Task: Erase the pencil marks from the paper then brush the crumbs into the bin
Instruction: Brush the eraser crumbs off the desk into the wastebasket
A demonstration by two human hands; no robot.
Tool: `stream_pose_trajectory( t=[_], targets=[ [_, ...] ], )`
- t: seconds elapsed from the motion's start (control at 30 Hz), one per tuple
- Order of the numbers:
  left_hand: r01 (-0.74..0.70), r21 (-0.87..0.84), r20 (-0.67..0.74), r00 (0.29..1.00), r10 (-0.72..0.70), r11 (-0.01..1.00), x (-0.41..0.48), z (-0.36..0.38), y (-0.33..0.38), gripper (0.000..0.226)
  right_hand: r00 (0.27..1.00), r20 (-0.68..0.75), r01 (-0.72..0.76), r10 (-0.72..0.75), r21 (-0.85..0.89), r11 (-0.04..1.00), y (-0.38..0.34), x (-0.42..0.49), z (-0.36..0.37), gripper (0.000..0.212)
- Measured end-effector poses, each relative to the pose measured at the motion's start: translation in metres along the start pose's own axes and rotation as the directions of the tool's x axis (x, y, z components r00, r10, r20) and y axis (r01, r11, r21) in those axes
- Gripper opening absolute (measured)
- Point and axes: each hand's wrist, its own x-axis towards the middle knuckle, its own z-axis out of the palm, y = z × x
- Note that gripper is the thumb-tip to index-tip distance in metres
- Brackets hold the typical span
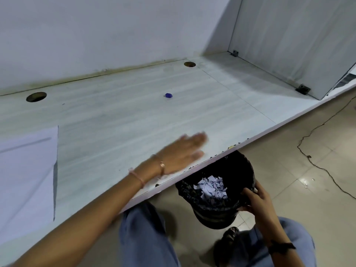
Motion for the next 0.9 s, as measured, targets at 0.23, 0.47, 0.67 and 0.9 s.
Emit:
stream_pose_trajectory(
  t=[0.23,0.47,0.67,0.9],
  targets=[
    [0.521,0.1,-0.259,0.836,-0.483,0.848,-0.012,-0.016,-0.117,0.069,1.0,0.005,0.0,0.0,0.02,1.0,0.002,-0.001,-0.002,0.036],
    [0.023,0.209,-0.055,0.998,-0.012,0.978,0.017,0.033,0.006,0.066,1.0,0.016,-0.011,0.011,0.032,0.999,0.006,-0.007,0.006,0.036],
    [0.265,0.122,-0.262,0.938,-0.227,0.956,-0.041,0.012,-0.042,0.063,0.997,0.068,-0.047,0.042,0.08,0.996,0.006,-0.014,0.016,0.037],
    [0.746,0.088,-0.336,0.646,-0.685,0.66,-0.096,0.006,-0.107,0.068,0.994,0.087,-0.08,0.073,0.078,0.994,0.007,-0.017,0.026,0.039]
  ],
)
